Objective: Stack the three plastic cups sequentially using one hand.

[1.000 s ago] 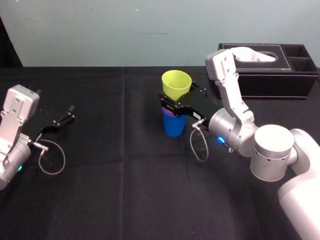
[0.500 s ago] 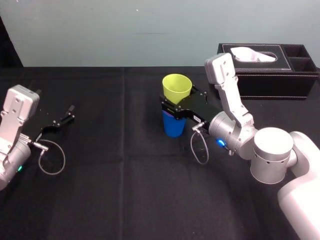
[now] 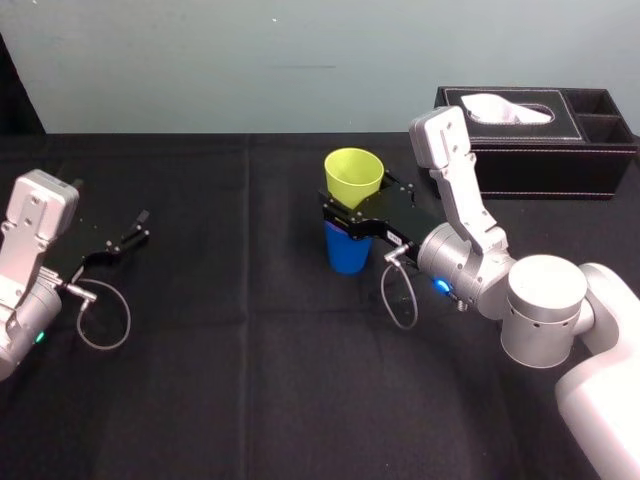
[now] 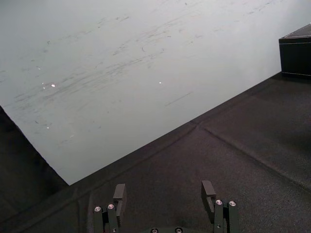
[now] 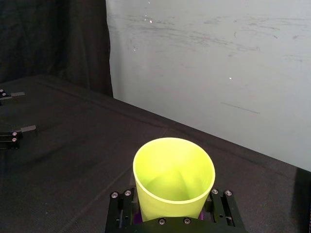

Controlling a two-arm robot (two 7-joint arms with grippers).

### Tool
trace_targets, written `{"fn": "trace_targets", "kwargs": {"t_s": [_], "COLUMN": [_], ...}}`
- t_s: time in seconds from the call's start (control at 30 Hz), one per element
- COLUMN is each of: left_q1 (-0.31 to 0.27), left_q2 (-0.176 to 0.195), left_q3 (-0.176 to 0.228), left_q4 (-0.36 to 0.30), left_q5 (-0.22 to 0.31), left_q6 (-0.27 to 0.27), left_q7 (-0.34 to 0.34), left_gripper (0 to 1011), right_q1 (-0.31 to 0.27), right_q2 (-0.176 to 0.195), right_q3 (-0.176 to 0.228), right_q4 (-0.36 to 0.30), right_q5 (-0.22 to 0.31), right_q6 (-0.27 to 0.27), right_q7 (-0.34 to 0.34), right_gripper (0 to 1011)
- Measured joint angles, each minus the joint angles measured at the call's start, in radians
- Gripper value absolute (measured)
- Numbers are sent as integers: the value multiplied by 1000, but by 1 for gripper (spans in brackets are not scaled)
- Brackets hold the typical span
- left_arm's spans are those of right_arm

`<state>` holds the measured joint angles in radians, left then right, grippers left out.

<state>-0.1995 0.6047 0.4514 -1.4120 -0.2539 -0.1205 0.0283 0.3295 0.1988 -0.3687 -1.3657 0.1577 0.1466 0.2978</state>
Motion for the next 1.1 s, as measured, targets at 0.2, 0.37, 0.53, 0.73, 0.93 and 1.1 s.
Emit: {"fn": "trace_targets", "kwargs": {"t_s": [0.2,0.37,0.53,0.73,0.93,1.1], "left_q1": [0,0,0,0,0,0], "left_q2": [0,0,0,0,0,0], "left_q3": [0,0,0,0,0,0], "left_q4": [0,0,0,0,0,0], "left_q5": [0,0,0,0,0,0], "left_q6": [0,0,0,0,0,0], "left_q7": [0,0,0,0,0,0], "left_gripper": [1011,1011,1011,1011,1011,1011], "right_q1": [0,0,0,0,0,0], "right_q2": [0,0,0,0,0,0], "right_q3": [0,0,0,0,0,0], "right_q4": [-1,-1,-2,-2,-2,-2], "right_q5": [0,0,0,0,0,0], "right_q6": [0,1,1,1,1,1], "right_q7": [0,0,0,-1,-1,-1], "right_gripper": [724,724,724,726,835,950]}}
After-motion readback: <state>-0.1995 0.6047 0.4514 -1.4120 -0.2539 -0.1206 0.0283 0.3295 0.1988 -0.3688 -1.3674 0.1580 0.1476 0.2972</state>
